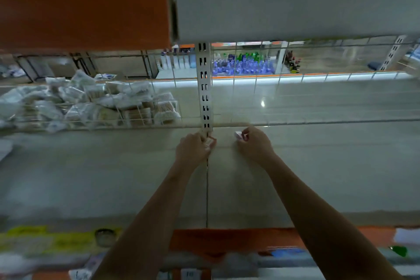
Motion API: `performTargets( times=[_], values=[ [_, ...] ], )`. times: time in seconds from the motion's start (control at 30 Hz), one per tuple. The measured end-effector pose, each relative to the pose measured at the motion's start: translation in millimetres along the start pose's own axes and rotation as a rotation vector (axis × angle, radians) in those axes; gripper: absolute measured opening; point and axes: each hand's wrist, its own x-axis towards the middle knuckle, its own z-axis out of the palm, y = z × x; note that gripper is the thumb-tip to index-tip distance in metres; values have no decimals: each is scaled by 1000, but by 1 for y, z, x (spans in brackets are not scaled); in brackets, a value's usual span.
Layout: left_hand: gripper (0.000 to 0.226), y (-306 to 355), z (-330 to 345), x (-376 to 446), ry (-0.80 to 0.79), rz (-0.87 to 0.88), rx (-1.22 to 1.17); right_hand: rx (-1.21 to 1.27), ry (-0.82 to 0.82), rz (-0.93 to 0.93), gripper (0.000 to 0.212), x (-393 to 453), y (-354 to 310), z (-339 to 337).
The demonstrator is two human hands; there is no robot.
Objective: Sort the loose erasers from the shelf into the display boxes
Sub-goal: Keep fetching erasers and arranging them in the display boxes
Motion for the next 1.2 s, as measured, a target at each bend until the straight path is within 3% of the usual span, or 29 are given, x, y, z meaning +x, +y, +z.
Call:
performTargets(
  times=[0.2, 0.3, 0.5, 0.87, 1.0, 1.2],
  values=[
    [32, -20, -22, -33, -17, 64, -91, 671, -271, 145, 14, -27, -14, -15],
    [33, -36, -43, -60, 26, 93, -108, 815, -422, 136, 17, -43, -31, -14],
    [32, -78, -99, -109, 80, 71, -129, 902, -688, 70, 21, -72, -77, 5],
    [29, -182, -218, -215, 224, -107, -166, 1016, -995, -94, 21, -160, -225, 78],
    [33, -240, -273, -267, 259, -176, -154, 905, -1019, -259, 31, -207, -294, 125],
    [32, -330, -342, -324, 307, -265, -144, 757, -966, -413, 26, -264, -383, 197]
  ],
)
